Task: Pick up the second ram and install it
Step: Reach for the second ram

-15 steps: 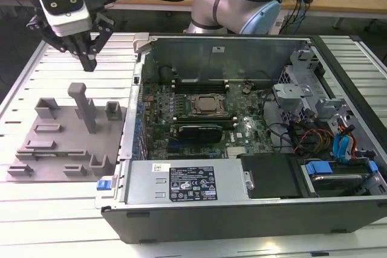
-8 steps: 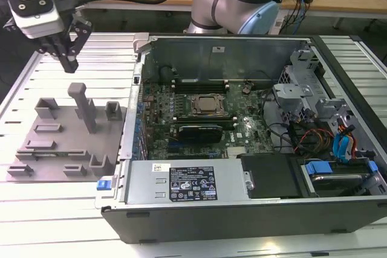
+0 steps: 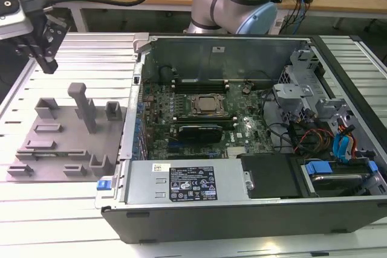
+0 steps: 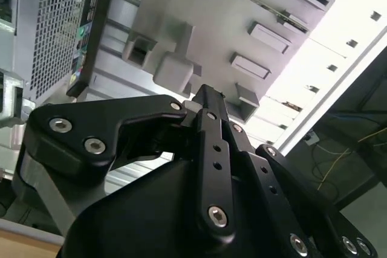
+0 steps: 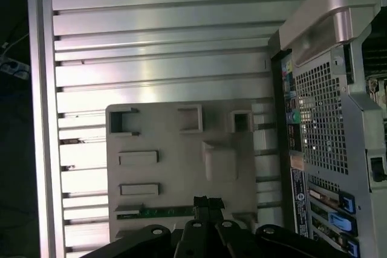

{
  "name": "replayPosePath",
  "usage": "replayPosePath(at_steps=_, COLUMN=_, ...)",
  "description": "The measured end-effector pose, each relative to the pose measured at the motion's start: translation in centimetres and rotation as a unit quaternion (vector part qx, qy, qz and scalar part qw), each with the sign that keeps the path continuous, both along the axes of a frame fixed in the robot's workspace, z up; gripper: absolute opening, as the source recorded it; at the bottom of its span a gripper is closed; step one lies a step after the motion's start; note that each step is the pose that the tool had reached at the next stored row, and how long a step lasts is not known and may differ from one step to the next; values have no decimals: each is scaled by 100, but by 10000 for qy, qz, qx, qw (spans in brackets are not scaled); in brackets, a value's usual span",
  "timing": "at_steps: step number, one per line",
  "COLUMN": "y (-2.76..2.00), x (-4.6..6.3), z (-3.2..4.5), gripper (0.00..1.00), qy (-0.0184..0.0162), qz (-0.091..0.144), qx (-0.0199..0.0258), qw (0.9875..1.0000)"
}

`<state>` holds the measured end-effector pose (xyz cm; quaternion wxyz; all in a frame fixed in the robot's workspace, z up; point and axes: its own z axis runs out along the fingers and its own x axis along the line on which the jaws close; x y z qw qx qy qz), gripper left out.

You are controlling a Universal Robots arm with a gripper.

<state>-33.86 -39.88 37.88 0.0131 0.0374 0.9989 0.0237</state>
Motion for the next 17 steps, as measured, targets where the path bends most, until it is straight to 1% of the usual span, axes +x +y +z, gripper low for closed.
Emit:
replayPosePath(at_steps=5, y=0, x=-225, z=-18, gripper=8, qy=0, qz=-1, qx=0, qw=10000)
replayPosePath(at_steps=11, y=0, x=-410, z=-39, gripper=8, qy=0, qz=0, qx=0, qw=10000)
replayPosePath(at_steps=13, y=0, x=-457, z=-45, gripper=8, qy=0, qz=0, qx=0, qw=10000)
replayPosePath(at_steps=15, y=0, x=-537, z=-55, gripper=8, qy=0, qz=0, qx=0, qw=10000)
replayPosePath(at_steps=17, y=-12, x=-554, z=-61, gripper=8, qy=1, qz=0, qx=-1, qw=10000)
